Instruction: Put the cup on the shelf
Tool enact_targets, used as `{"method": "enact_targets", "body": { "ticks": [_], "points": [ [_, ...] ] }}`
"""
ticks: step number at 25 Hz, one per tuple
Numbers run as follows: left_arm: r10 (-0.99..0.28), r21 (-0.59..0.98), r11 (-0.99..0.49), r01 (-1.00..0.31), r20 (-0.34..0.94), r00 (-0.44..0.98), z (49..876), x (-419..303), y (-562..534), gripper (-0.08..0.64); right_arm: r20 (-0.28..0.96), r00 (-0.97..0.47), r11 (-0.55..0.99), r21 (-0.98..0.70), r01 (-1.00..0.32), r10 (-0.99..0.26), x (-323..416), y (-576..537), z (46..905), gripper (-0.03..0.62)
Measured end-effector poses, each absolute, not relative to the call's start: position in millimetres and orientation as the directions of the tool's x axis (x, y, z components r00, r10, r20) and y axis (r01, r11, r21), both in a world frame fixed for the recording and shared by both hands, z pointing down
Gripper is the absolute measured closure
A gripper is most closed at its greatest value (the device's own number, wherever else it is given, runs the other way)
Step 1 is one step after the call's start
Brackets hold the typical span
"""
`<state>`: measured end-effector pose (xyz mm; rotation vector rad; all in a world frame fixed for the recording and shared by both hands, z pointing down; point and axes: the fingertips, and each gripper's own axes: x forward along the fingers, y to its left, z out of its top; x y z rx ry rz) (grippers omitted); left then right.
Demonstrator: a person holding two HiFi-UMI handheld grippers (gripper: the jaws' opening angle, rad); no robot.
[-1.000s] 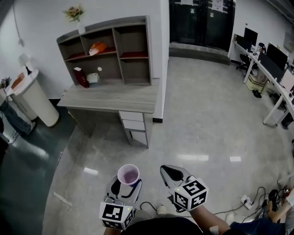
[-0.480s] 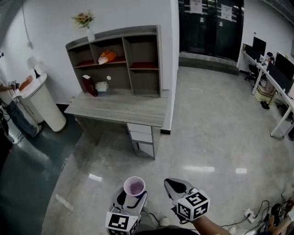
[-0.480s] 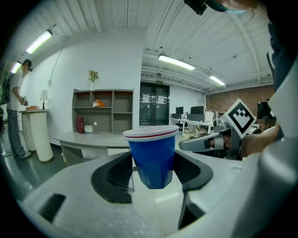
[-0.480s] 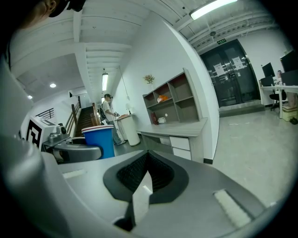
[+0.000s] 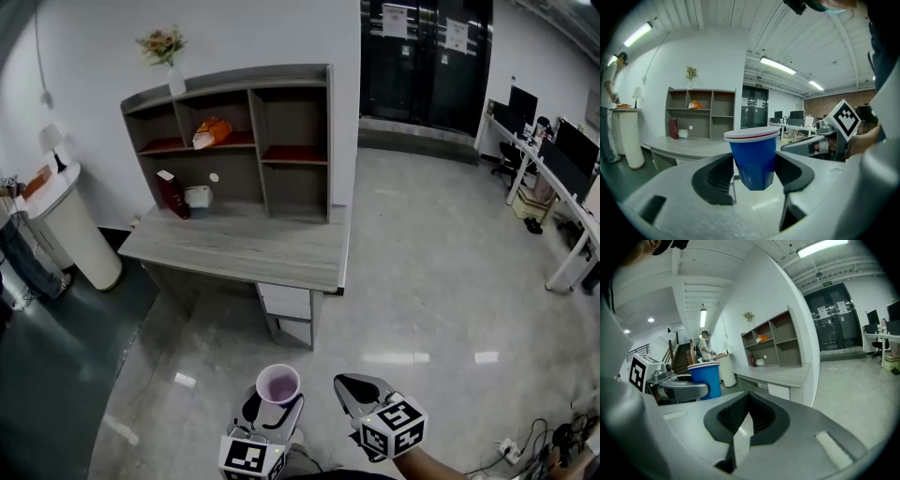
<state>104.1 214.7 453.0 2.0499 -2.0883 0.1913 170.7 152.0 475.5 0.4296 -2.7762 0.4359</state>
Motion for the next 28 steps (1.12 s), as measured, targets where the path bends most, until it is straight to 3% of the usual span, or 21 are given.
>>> {"method": "enact_targets", "body": {
  "ticks": [17, 28],
  "points": [
    [-0.972, 0.061, -0.041, -0.997, 0.23, 0.054, 454, -23, 147, 0.295, 0.343, -0.899, 0.899, -0.242, -0.365, -0.273, 31, 87, 473, 0.592],
    [-0.966, 0.07, -0.08, -0.994, 0.24, 0.095, 462, -72, 138, 0.295, 0.358, -0.884, 0.879, -0.255, -0.402, -0.301, -17, 79, 480, 0.592]
  ]
}}
